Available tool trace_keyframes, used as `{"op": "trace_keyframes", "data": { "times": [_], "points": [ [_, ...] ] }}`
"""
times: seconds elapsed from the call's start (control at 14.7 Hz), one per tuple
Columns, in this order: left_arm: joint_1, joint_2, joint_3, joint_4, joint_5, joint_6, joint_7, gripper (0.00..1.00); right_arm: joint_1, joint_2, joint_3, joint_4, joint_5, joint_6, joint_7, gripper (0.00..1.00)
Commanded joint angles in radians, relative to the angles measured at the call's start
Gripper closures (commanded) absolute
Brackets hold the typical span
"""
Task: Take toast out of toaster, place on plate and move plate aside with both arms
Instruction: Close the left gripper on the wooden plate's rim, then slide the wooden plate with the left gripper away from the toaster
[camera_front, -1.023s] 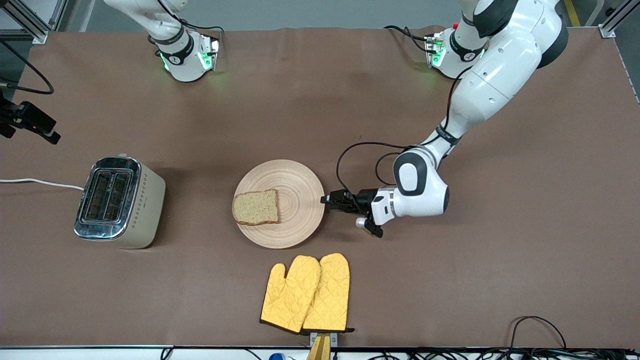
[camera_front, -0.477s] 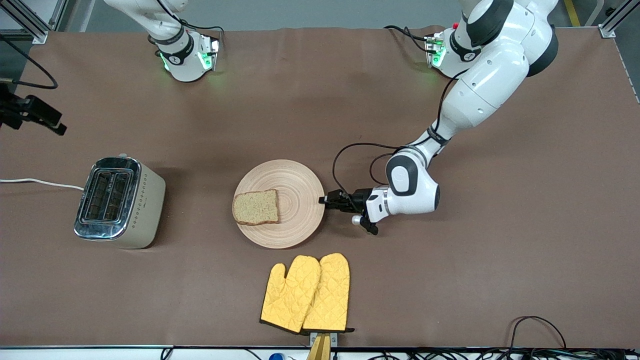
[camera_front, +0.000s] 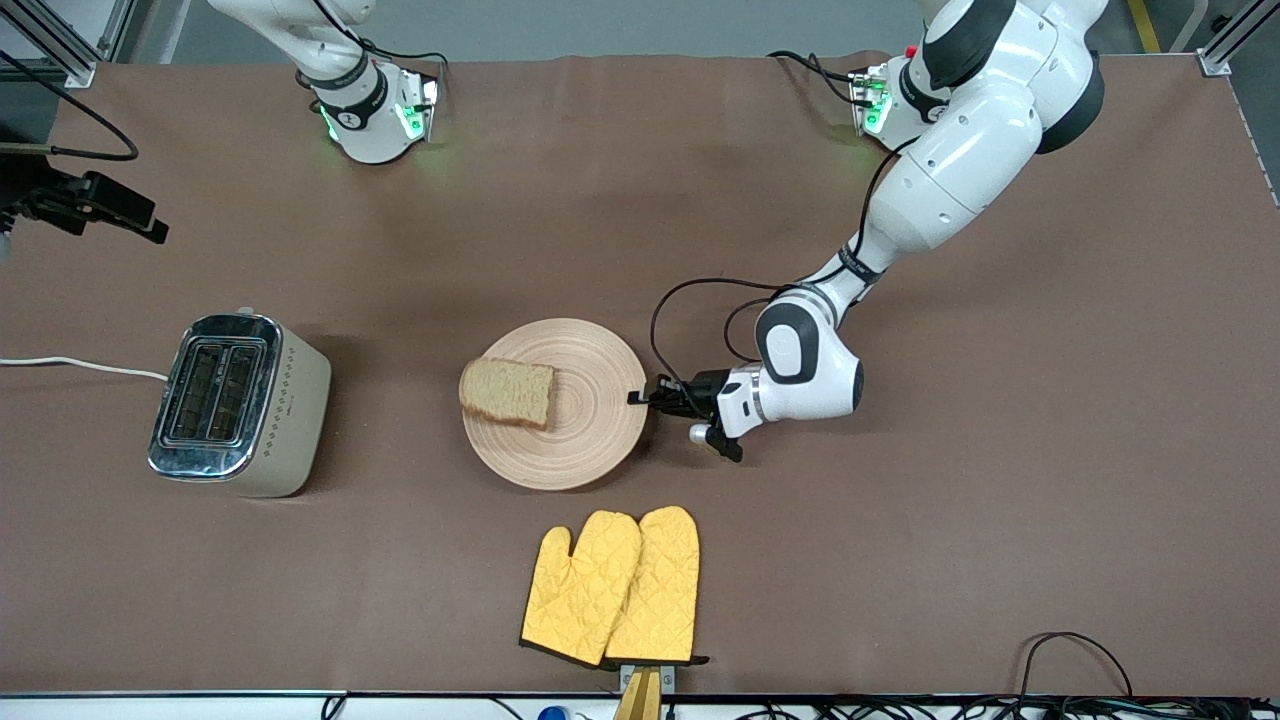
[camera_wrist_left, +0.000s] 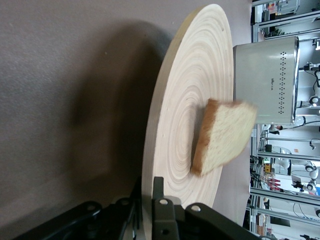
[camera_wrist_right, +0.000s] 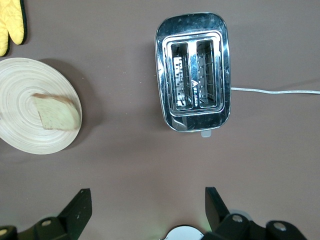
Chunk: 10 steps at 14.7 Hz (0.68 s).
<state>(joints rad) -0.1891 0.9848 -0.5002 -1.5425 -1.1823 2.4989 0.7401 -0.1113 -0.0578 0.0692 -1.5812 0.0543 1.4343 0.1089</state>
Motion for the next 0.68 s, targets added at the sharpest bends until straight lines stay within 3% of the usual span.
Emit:
{"op": "trace_keyframes", "data": {
  "times": [0.0, 0.27, 0.61],
  "points": [
    [0.017, -0.034, -0.001, 0.007, -0.011, 0.012, -0.045, 1.00, -0.002, 0.007, 0.017, 0.020, -0.024, -0.008, 0.002, 0.00],
    [0.060, -0.174, 0.000, -0.005, -0.003, 0.009, -0.207, 1.00, 0.015, 0.007, 0.017, 0.020, -0.042, -0.008, -0.034, 0.00],
    [0.206, -0.282, 0.000, -0.028, 0.016, -0.006, -0.255, 1.00, 0.015, 0.007, 0.017, 0.020, -0.047, -0.008, -0.041, 0.00]
  ]
}}
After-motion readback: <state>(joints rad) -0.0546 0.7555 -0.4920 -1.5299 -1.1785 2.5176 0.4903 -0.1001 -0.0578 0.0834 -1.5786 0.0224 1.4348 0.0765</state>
